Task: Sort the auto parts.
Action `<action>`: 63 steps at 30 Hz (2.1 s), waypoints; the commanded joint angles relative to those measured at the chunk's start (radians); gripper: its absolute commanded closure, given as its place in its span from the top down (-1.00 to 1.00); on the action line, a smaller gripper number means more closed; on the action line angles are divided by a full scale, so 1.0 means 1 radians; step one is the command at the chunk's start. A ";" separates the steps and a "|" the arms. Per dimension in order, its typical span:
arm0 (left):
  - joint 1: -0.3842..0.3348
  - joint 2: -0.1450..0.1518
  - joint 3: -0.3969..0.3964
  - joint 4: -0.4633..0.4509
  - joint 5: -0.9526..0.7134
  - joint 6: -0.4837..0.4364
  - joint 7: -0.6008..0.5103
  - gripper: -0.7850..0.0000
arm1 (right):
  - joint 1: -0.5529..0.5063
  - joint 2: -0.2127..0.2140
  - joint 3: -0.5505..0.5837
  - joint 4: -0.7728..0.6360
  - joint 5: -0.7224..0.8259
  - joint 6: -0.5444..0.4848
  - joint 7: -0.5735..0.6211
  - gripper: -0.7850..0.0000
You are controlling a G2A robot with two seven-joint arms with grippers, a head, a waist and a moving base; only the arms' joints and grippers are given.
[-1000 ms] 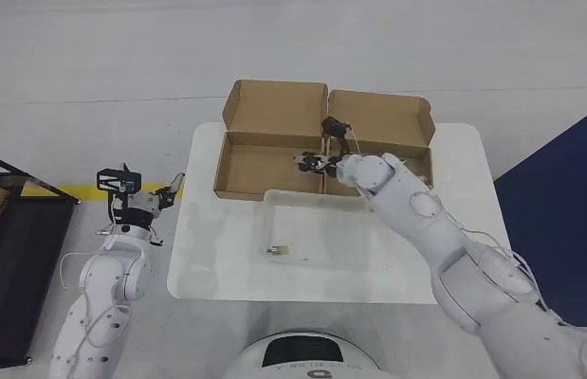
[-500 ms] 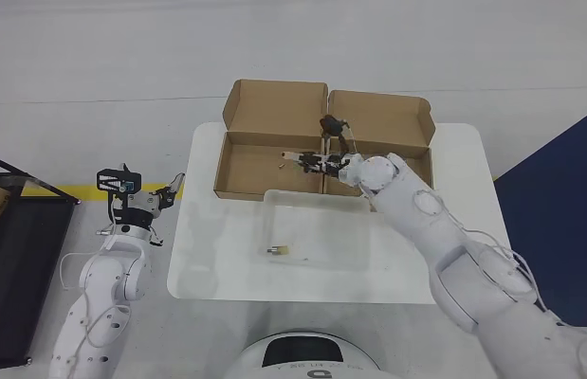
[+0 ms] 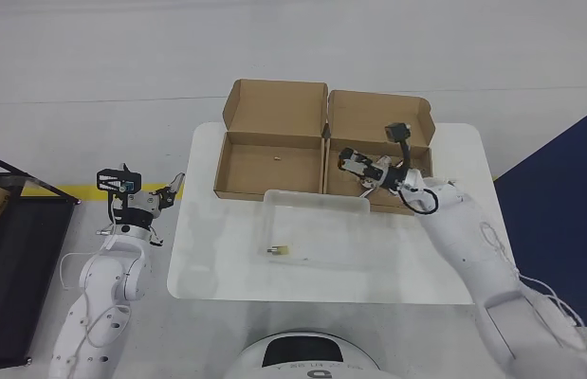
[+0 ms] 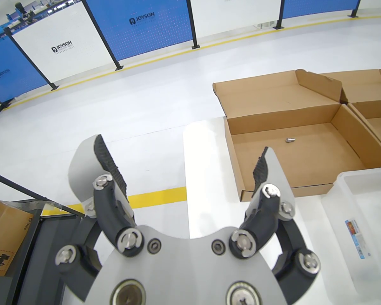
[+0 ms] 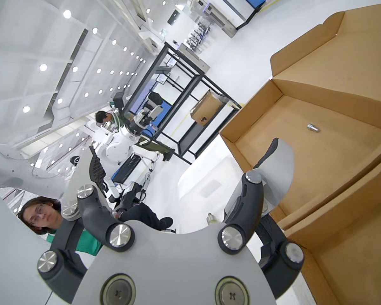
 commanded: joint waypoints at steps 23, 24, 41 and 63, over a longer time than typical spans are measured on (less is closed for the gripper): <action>-0.016 -0.006 0.127 -0.057 0.305 0.077 0.023 1.00 | -0.034 0.020 0.032 -0.049 0.025 0.012 0.012 1.00; -0.032 -0.005 0.150 -0.061 0.362 0.055 0.008 1.00 | -0.034 0.020 0.032 -0.049 0.025 0.012 0.012 1.00; -0.124 0.003 0.223 -0.029 0.226 -0.445 -0.058 1.00 | -0.034 0.020 0.032 -0.049 0.025 0.012 0.012 1.00; -0.536 -0.027 0.691 0.189 0.263 -0.977 -0.629 0.46 | -0.034 0.020 0.032 -0.049 0.025 0.012 0.012 1.00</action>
